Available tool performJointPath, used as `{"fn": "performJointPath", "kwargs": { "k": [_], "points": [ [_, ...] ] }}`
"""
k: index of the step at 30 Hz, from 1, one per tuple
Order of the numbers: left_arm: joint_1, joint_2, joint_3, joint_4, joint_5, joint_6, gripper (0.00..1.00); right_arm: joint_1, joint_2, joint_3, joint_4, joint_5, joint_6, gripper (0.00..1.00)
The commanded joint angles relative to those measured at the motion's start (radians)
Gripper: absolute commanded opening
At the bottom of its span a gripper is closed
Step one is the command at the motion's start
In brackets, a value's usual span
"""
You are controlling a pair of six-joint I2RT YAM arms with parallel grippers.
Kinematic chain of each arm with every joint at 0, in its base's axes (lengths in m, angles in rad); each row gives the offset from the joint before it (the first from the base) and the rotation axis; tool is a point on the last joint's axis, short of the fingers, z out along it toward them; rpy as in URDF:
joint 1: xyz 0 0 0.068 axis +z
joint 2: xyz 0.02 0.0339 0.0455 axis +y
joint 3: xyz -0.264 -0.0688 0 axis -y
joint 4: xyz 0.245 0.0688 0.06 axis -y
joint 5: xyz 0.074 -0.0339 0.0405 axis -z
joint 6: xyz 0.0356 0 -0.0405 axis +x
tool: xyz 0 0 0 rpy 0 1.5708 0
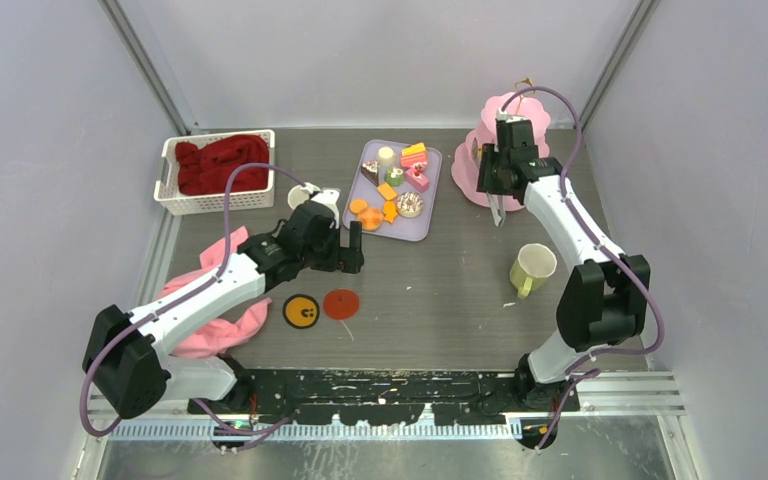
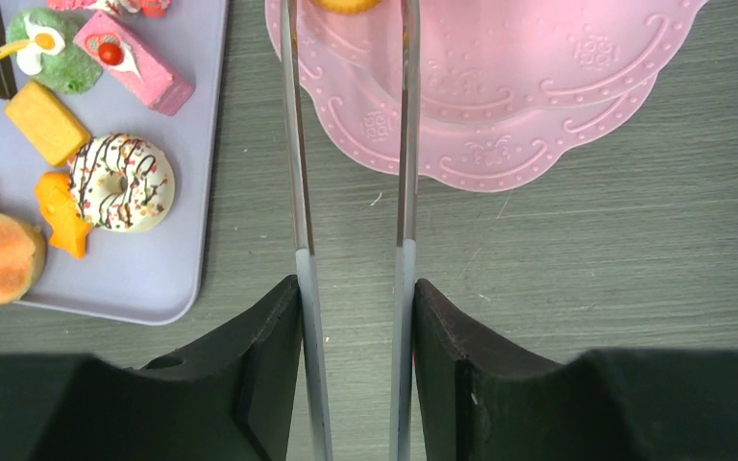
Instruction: Serve the afternoon tea
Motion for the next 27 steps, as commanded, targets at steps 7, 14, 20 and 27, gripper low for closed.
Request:
{"fn": "performJointPath", "kwargs": {
  "k": [7, 14, 20, 27],
  "points": [
    [0.006, -0.010, -0.004, 0.049, 0.009, -0.008, 0.99, -0.027, 0.051, 0.076, 0.112, 0.015, 0.025, 0.45],
    [0.006, -0.007, -0.001, 0.048, 0.018, -0.008, 0.99, -0.030, 0.029, 0.058, 0.116, 0.002, 0.033, 0.56],
    [0.006, -0.012, -0.011, 0.076, 0.015, -0.008, 0.99, -0.030, -0.038, 0.018, 0.113, -0.003, 0.039, 0.56],
    [0.008, 0.024, 0.006, 0.075, 0.025, -0.005, 0.99, -0.029, -0.178, -0.084, 0.080, -0.023, 0.050, 0.56]
  ]
}}
